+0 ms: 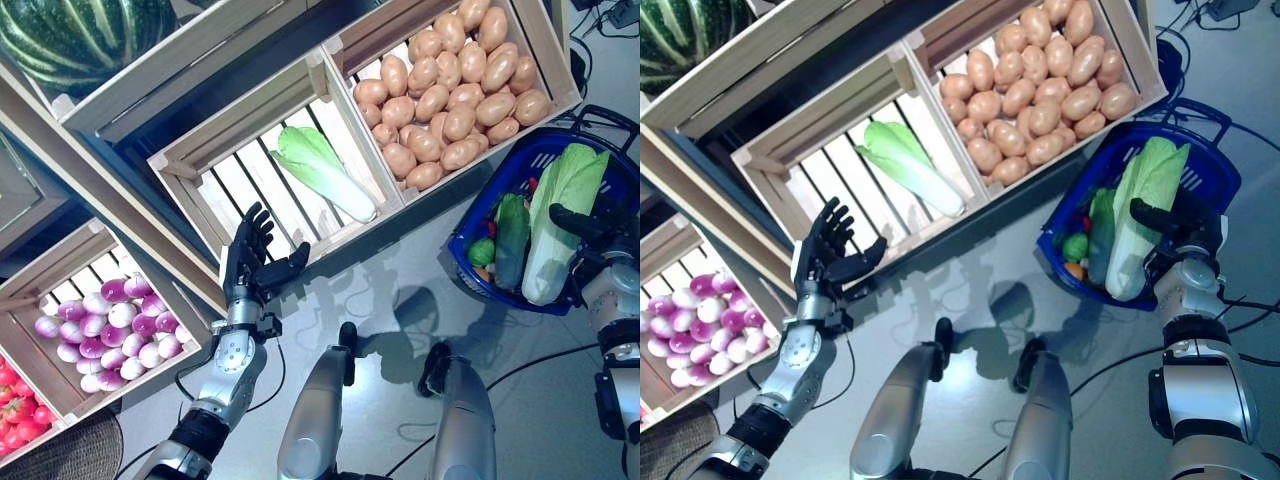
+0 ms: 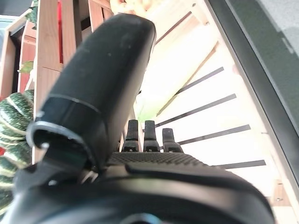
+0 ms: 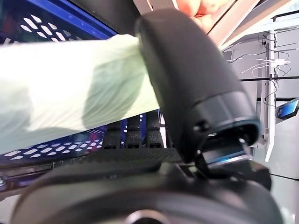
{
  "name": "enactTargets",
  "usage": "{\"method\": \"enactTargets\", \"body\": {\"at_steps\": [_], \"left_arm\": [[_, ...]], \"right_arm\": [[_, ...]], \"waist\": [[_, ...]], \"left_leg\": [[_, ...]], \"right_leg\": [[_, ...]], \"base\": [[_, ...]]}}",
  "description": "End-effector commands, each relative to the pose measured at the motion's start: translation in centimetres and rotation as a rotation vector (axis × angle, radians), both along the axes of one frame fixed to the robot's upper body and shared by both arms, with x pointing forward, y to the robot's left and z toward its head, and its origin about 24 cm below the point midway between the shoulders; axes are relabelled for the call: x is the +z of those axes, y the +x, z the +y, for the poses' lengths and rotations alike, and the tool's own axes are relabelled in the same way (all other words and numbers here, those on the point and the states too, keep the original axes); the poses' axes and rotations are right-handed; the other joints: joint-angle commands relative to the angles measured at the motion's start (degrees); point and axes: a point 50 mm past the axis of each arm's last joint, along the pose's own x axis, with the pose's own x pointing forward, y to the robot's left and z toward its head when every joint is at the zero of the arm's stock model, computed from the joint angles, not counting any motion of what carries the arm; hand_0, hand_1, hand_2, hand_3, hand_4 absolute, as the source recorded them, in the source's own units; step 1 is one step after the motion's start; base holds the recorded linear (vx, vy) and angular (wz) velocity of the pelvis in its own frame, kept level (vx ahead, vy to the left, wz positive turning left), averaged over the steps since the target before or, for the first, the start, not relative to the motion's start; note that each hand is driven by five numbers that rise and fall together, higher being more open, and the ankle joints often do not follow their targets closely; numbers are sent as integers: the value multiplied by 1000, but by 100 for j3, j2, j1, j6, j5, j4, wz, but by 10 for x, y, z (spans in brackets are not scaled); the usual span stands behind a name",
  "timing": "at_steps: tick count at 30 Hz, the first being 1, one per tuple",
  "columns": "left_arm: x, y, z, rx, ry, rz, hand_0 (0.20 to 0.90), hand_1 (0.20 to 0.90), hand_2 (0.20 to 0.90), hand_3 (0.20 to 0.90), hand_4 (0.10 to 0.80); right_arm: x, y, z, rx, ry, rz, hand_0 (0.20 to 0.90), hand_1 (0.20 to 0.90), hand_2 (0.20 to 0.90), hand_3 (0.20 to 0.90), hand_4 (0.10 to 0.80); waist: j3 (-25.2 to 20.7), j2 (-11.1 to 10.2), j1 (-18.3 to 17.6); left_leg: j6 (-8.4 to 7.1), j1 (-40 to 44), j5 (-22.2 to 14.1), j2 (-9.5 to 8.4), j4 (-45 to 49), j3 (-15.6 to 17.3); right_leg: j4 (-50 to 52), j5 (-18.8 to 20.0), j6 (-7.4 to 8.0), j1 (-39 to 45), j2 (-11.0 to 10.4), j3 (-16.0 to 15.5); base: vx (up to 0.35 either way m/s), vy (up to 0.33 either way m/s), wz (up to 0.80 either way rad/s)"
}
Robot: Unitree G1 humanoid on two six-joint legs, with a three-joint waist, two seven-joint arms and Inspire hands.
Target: Put vegetables into the basket
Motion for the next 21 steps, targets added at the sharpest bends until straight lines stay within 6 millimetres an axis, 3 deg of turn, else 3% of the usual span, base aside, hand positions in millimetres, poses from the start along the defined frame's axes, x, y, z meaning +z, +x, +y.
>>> {"method": "enactTargets", "body": {"at_steps": [1,15,21], "left_arm": [[45,-7,10,1,15,-253,900,900,900,900,800],[32,-12,17,-2,13,-193,900,900,900,900,800],[44,-4,26,192,291,-199,900,900,900,900,800]], "right_arm": [[54,4,-5,-21,-58,-222,900,900,900,900,800],[41,-6,-15,-8,-99,-151,900,900,900,900,800],[24,-4,0,117,-75,-174,900,900,900,900,800]], "waist": [[-76,-201,-49],[-128,-314,-113],[-184,-391,-224]], "left_leg": [[367,-203,-316,-135,926,194],[353,-163,-246,-3,1237,221],[303,-1,-111,81,1205,275]], "right_leg": [[53,104,-504,445,271,28],[132,131,-538,546,316,110],[23,159,-550,715,384,211]], "base": [[0,0,0],[37,16,-6],[57,50,-3]]}}
